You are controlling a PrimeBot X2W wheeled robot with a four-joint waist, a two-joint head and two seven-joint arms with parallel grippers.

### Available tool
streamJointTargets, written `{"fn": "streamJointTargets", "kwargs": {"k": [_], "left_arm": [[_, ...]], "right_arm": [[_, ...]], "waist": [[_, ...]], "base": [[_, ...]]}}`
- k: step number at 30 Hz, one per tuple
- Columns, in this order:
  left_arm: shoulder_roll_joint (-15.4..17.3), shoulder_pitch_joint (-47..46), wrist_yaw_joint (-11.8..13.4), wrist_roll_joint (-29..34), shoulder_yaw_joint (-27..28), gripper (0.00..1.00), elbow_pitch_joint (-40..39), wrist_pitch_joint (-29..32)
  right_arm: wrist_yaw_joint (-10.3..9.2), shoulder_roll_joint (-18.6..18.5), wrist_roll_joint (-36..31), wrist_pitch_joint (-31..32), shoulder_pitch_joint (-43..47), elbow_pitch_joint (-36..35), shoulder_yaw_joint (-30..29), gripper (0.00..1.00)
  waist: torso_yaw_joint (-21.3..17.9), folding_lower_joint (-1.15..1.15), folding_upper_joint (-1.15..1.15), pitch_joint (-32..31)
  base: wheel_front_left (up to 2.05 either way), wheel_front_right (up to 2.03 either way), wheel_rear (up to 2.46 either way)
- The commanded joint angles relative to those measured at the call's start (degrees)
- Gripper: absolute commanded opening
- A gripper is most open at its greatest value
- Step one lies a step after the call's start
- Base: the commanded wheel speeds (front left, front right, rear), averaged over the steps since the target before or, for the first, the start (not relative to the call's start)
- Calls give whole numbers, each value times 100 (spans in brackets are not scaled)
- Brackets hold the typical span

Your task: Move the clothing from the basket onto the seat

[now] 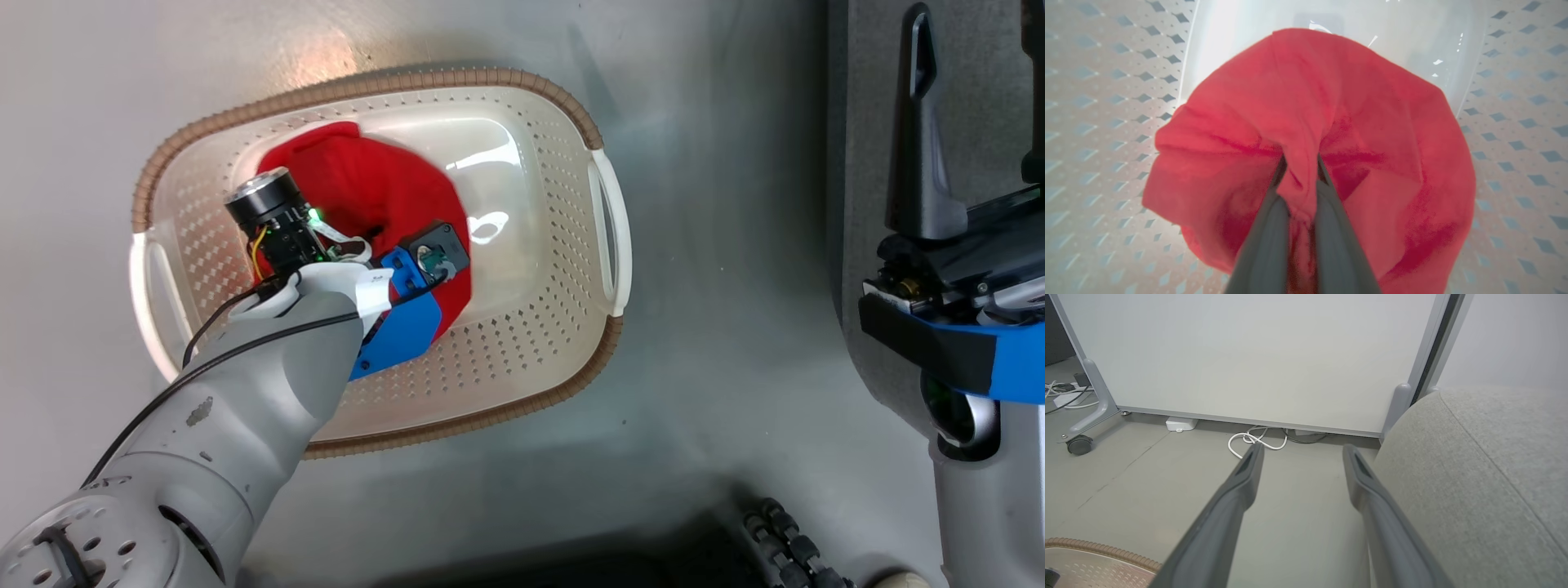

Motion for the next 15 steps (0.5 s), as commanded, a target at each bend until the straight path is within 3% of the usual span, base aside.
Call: {"fn": "streamJointTargets", "kwargs": {"k": [1, 15], "left_arm": [[13, -67, -1, 58, -2, 0, 5, -125], [-147, 407, -1, -770, 317, 0, -75, -1758]], "right_arm": [[1, 4, -21, -20, -14, 41, -32, 100], [2, -75, 32, -21, 294, 589, -84, 100]], "waist": [[57, 0, 0, -142], [511, 0, 0, -1691]], "base": [[0, 0, 0], [0, 0, 0]]}}
